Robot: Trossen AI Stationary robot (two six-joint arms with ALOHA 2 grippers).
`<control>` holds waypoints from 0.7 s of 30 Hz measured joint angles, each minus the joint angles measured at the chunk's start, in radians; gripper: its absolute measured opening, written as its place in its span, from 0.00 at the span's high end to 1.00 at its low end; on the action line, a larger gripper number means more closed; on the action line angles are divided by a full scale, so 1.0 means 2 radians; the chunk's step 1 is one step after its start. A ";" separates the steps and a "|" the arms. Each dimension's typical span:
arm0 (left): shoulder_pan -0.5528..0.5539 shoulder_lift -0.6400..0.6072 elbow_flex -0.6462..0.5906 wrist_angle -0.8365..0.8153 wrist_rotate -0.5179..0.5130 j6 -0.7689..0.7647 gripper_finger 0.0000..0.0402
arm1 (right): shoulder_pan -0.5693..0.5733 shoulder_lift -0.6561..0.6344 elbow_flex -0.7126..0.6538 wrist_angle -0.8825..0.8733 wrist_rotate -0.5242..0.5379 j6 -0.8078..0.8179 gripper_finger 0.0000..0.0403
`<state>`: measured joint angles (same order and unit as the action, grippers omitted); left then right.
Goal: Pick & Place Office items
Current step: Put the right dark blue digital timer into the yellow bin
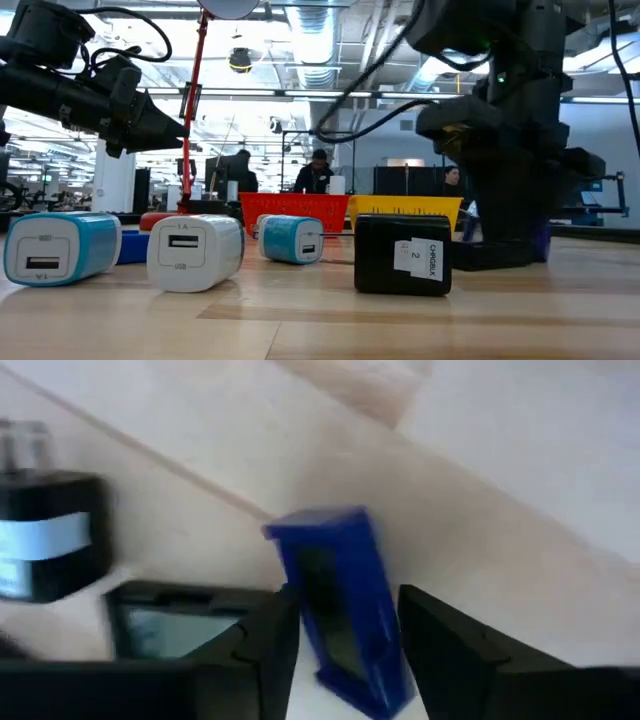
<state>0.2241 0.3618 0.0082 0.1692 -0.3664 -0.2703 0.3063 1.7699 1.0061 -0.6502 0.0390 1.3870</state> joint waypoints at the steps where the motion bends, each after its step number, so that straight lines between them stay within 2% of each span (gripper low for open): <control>1: 0.000 0.000 0.000 0.000 0.000 0.000 0.51 | 0.001 0.000 0.002 -0.009 0.015 -0.001 0.58; 5: 0.000 0.000 0.000 0.000 0.000 0.000 0.51 | -0.001 -0.001 0.020 -0.022 0.042 -0.003 0.51; 10: 0.000 0.000 0.000 0.000 0.000 0.000 0.51 | 0.001 0.000 0.021 -0.040 0.039 -0.005 0.45; 21: 0.000 0.000 0.000 0.000 0.000 0.000 0.51 | 0.000 0.000 0.021 -0.050 0.045 -0.053 0.43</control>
<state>0.2239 0.3618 0.0082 0.1684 -0.3662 -0.2703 0.3069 1.7695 1.0485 -0.7494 0.1291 1.2818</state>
